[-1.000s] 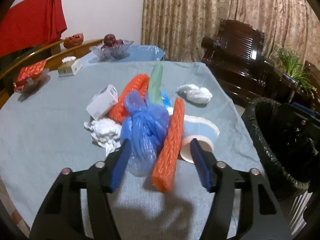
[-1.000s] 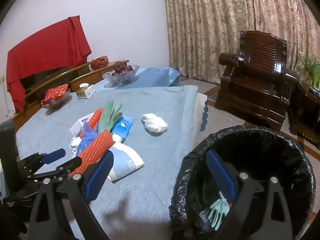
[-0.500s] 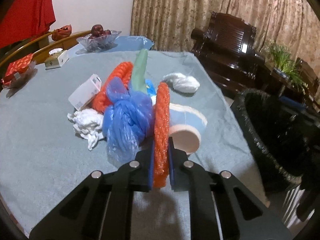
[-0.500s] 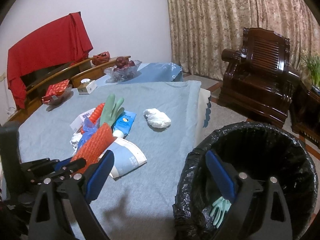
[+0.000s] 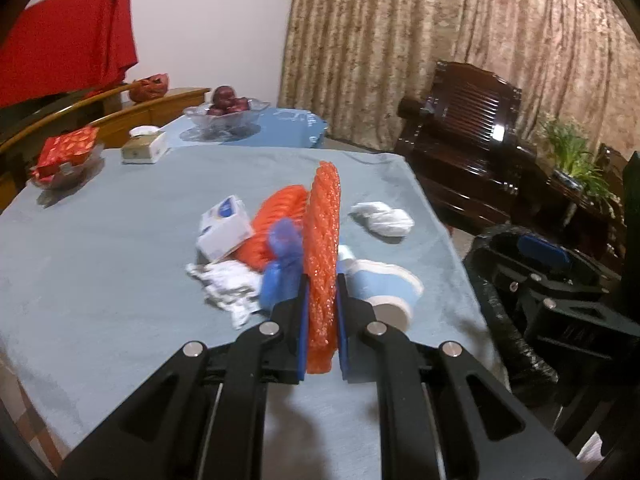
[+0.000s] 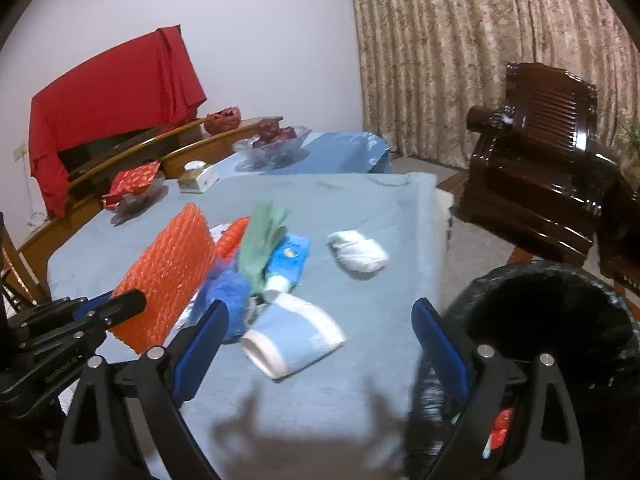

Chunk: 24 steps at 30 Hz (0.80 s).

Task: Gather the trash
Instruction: 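Grasp the blue-and-white paper cup with the right tool while the left tool holds the mesh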

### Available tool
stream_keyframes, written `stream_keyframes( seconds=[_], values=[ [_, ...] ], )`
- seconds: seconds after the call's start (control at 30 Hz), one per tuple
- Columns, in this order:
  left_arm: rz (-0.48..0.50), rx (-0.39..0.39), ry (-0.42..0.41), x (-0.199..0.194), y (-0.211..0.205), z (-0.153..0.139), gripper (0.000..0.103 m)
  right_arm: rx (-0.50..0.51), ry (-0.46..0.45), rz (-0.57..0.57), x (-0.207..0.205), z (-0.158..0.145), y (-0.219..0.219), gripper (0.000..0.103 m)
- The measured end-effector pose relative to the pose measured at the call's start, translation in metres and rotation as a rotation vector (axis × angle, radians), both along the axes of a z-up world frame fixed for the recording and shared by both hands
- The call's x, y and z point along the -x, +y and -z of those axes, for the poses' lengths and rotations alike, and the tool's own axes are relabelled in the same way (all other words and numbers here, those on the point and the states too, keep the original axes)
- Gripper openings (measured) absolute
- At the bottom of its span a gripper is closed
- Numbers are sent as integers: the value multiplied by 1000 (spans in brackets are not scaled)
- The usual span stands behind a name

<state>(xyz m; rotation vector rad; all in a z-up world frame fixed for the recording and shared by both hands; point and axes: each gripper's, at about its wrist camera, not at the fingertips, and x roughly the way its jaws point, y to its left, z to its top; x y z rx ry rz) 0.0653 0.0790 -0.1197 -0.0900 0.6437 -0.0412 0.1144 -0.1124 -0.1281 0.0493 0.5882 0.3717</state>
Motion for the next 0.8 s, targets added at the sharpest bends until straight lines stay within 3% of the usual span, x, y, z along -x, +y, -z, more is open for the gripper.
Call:
stream_keyframes(
  seconds=[0.3, 0.5, 0.8],
  values=[
    [-70, -2, 30, 16, 30, 13, 11, 60, 38, 23, -13, 35, 49, 91],
    [-85, -6, 42, 16, 41, 23, 11, 121, 67, 85, -21, 58, 62, 91],
    [-93, 11, 58, 12, 47, 31, 11, 176, 105, 89, -28, 73, 65, 90]
  ],
)
